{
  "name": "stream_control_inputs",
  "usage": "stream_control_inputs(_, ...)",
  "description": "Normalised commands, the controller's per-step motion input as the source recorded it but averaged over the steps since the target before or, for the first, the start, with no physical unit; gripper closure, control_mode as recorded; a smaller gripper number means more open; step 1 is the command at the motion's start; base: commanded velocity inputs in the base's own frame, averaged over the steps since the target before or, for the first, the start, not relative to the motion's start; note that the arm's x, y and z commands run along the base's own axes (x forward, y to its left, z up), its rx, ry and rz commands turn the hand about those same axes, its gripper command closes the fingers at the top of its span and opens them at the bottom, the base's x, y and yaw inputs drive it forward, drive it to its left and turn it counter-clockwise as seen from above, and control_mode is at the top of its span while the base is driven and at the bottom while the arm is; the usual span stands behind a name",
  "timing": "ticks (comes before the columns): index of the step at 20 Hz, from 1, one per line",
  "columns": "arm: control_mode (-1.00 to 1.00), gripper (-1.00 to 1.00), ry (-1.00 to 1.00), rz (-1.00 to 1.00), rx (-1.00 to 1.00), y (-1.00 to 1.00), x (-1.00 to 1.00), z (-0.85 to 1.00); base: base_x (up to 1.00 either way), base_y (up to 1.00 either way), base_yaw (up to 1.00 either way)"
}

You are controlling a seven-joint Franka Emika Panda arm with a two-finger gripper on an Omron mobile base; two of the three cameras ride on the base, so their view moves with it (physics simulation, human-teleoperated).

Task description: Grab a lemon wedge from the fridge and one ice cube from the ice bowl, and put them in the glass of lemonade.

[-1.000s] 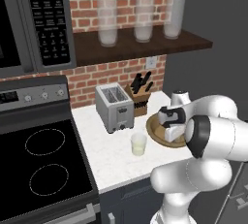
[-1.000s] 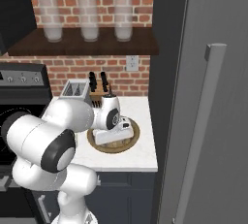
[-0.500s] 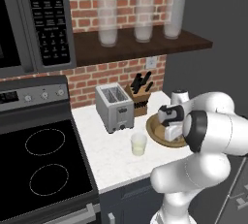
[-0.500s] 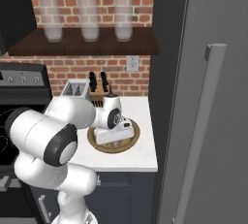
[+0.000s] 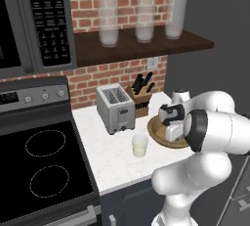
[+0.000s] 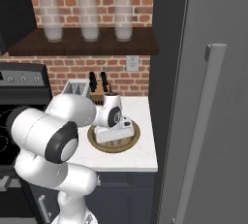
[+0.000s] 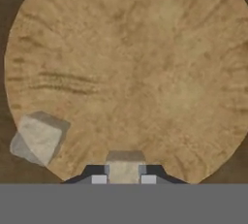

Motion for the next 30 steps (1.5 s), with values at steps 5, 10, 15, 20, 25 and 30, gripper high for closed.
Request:
stream_control_inputs(5, -1.00, 1.00, -0.18, 0.00, -0.01, 0.38, -0.57, 0.50, 0.00, 0.00, 0.00)
stream_control_inputs(10, -1.00, 1.00, -0.22, 0.00, 0.00, 0.41, -0.47, 0.74, 0.00, 0.00, 0.00)
stream_control_inputs(15, -1.00, 1.00, -0.28, 0.00, -0.01, 0.50, -0.46, 0.75, 0.00, 0.00, 0.00)
stream_control_inputs(20, -1.00, 1.00, -0.23, 0.00, -0.03, 0.35, -0.32, 0.71, 0.00, 0.00, 0.00)
stream_control_inputs(25, -1.00, 1.00, -0.08, 0.00, -0.07, 0.35, -0.17, 0.42, 0.00, 0.00, 0.00)
stream_control_inputs(30, -1.00, 1.00, 0.00, 0.00, -0.07, 0.51, -0.01, 0.29, 0.00, 0.00, 0.00)
